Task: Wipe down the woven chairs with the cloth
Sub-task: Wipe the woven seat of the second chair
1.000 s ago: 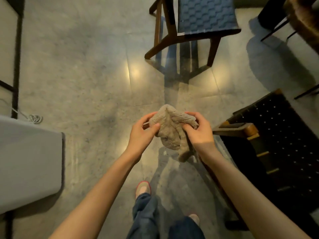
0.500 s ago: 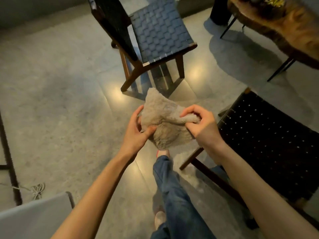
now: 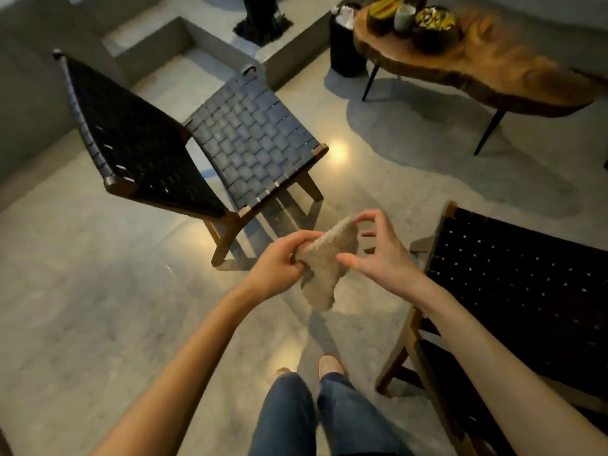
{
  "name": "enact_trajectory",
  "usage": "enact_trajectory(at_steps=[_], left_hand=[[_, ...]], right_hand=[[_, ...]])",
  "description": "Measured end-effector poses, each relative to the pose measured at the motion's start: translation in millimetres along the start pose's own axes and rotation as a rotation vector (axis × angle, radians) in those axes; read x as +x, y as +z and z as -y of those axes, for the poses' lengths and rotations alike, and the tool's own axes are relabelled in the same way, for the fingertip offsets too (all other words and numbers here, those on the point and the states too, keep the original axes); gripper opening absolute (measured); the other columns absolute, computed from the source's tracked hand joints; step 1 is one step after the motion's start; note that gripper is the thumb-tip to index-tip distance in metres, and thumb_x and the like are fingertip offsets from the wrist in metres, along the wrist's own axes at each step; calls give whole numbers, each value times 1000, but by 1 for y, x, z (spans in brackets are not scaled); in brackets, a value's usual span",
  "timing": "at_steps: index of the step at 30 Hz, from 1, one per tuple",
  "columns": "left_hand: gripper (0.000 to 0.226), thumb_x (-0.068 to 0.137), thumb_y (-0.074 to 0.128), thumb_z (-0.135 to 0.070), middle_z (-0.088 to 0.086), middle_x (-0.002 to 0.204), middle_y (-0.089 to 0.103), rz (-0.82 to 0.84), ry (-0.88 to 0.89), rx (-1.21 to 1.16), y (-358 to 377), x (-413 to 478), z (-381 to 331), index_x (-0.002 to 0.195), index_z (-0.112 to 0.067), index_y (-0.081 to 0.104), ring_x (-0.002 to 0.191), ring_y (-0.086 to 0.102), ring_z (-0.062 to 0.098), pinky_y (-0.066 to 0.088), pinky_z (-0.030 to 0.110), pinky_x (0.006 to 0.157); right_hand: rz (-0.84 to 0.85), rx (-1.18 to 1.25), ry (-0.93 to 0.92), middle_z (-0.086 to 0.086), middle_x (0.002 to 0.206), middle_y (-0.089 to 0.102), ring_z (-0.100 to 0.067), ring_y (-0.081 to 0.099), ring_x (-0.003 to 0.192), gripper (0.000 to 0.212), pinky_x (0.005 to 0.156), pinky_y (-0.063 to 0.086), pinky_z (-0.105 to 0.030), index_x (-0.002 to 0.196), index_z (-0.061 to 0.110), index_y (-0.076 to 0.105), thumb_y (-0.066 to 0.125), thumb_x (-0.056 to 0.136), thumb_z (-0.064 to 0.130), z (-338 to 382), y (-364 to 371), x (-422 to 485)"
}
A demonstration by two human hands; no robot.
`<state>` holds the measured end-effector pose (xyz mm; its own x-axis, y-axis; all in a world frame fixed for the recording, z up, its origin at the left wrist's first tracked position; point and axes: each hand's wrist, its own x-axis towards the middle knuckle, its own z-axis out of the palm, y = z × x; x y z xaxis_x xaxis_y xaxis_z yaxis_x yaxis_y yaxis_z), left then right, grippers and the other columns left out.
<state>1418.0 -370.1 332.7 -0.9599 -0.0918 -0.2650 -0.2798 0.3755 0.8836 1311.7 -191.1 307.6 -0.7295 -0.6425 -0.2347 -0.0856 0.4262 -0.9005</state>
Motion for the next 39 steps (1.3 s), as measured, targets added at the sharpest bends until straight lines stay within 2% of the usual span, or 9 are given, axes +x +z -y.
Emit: enact_trajectory(at_steps=[3, 8, 13, 21, 25, 31, 33, 36, 39], left_hand=[[47, 85, 57, 4, -18, 105, 58, 111, 81, 131, -24, 45, -9, 116, -31, 56, 102, 54, -6, 46, 16, 89], [38, 83, 56, 4, -12, 96, 59, 236, 203, 366, -54, 117, -11, 112, -19, 63, 90, 56, 4, 47, 11, 75], [21, 90, 57, -10, -2, 100, 62, 372, 297, 579, -81, 185, -1, 110, -15, 60, 88, 57, 10, 46, 18, 72], [10, 95, 53, -22, -3, 90, 57, 661, 484, 706, -81, 262, -5, 101, -14, 57, 82, 59, 18, 45, 26, 69], [12, 96, 51, -20, 6, 100, 63, 755, 504, 674, -43, 286, -19, 101, -13, 60, 90, 61, 21, 52, 34, 82], [26, 95, 52, -33, 6, 124, 41, 610, 608, 974, 34, 321, -23, 117, -23, 61, 113, 32, 24, 29, 38, 99], [27, 95, 52, -35, 6, 123, 37, 566, 558, 966, 58, 333, -22, 117, -24, 60, 110, 28, 24, 26, 36, 94], [27, 95, 52, -33, 5, 119, 44, 527, 554, 947, 79, 354, -20, 117, -21, 61, 100, 29, 17, 25, 26, 80], [21, 96, 51, -28, 6, 109, 60, 540, 433, 809, 93, 382, -19, 113, -19, 60, 88, 46, 12, 38, 22, 62]], right_hand=[[-40, -86, -55, 16, 125, 37, -9, 40, 117, 65, 87, 37, -19, 115, 59, 36, 75, 77, 24, 7, -8, 31], [-241, -379, -26, 1, 120, 55, -23, 46, 113, 19, 89, 35, -29, 96, 24, 62, 70, 79, 19, 6, -16, 70], [-446, -233, 115, -2, 84, 63, -21, 60, 79, 13, 68, 47, -40, 90, 18, 57, 69, 85, 20, 21, -18, 87], [-828, -76, 405, 2, 74, 61, -13, 58, 64, 13, 54, 43, -28, 88, 21, 53, 65, 89, 25, 11, -11, 59], [-985, 69, 620, 4, 76, 63, -10, 61, 68, 9, 61, 48, -30, 91, 23, 55, 62, 90, 28, -18, 0, 26], [-1084, 157, 798, -1, 74, 64, -14, 61, 64, 7, 61, 50, -38, 97, 25, 55, 57, 93, 31, -71, 8, 14], [-1116, 209, 787, 3, 79, 62, -16, 61, 72, 2, 62, 48, -36, 95, 29, 53, 55, 95, 28, -89, 3, 18], [-1150, 237, 761, 12, 79, 57, 4, 57, 71, 5, 57, 40, -13, 95, 28, 53, 54, 95, 23, -109, -11, 32], [-1174, 229, 766, 12, 74, 55, 6, 53, 59, 4, 52, 37, -10, 97, 24, 53, 55, 95, 21, -127, -31, 53]])
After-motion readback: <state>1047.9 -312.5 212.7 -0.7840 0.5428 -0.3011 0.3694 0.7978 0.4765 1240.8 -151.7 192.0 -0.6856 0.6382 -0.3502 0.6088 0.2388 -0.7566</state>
